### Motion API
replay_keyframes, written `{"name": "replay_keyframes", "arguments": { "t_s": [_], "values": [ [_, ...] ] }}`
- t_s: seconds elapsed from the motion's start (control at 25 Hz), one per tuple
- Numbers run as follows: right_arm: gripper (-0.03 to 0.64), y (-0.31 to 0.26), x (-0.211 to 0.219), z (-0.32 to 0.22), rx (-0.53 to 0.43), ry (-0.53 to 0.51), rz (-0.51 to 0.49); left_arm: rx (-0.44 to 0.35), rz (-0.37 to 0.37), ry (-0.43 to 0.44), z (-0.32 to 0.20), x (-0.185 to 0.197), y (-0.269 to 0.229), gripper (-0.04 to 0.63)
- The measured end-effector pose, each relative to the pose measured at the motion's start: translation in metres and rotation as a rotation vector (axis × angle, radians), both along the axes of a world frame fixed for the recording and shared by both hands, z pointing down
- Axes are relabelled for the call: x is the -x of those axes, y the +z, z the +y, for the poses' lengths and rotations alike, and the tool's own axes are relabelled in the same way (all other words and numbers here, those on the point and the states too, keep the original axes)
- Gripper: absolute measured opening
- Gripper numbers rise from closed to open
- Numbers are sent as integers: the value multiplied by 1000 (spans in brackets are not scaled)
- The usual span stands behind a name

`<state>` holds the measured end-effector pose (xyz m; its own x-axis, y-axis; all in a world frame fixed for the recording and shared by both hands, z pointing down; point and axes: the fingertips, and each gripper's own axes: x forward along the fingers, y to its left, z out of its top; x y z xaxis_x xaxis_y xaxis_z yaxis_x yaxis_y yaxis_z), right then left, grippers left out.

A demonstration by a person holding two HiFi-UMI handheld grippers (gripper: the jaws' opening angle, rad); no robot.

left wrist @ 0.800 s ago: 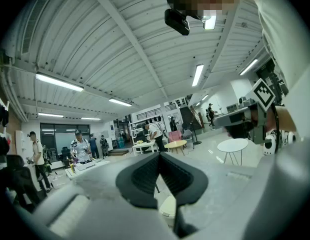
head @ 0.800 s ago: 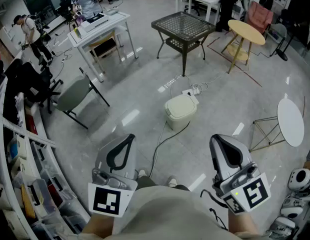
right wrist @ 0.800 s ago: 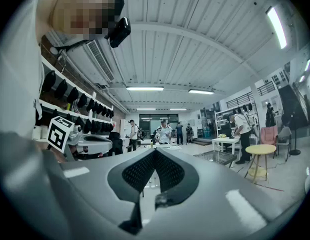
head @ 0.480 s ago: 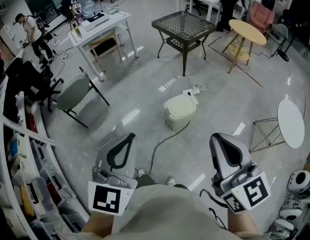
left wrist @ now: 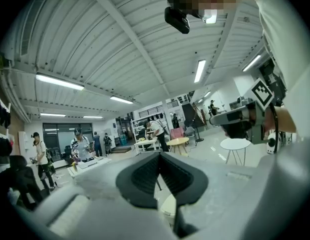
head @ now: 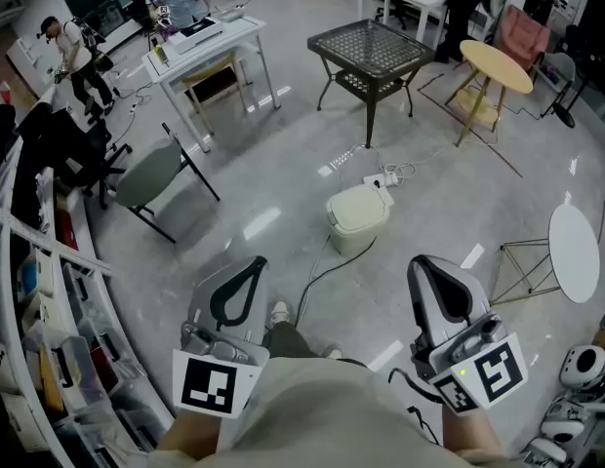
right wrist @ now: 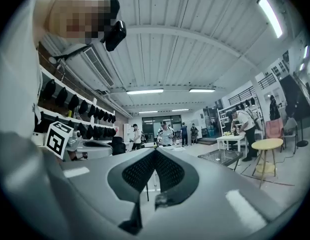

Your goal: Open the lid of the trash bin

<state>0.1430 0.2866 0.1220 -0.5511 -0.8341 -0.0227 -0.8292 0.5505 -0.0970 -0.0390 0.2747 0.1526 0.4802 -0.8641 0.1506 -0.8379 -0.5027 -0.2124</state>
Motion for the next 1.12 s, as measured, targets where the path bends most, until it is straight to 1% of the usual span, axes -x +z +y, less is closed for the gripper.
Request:
{"name": "replay_keyframes", "arguments": {
  "t_s": [0.12, 0.24, 0.44, 0.68, 1.12],
  "values": [
    [3, 2, 10, -14, -8, -8, 1, 8, -5, -7, -11, 10, 6, 2],
    [3, 4, 17, -31, -10, -13, 7, -1, -4, 0, -29, 12, 7, 2],
    [3, 11, 34, -73, 5, -8, 30, 5, 10, 18, -74, 23, 10, 2],
    [3, 14, 62, -146, 38, 35, 49, 36, 7, 62, -153, 50, 15, 2],
    [3, 16, 116, -288, 98, 163, 62, 81, 2, 181, -311, 102, 22, 2]
  ]
}}
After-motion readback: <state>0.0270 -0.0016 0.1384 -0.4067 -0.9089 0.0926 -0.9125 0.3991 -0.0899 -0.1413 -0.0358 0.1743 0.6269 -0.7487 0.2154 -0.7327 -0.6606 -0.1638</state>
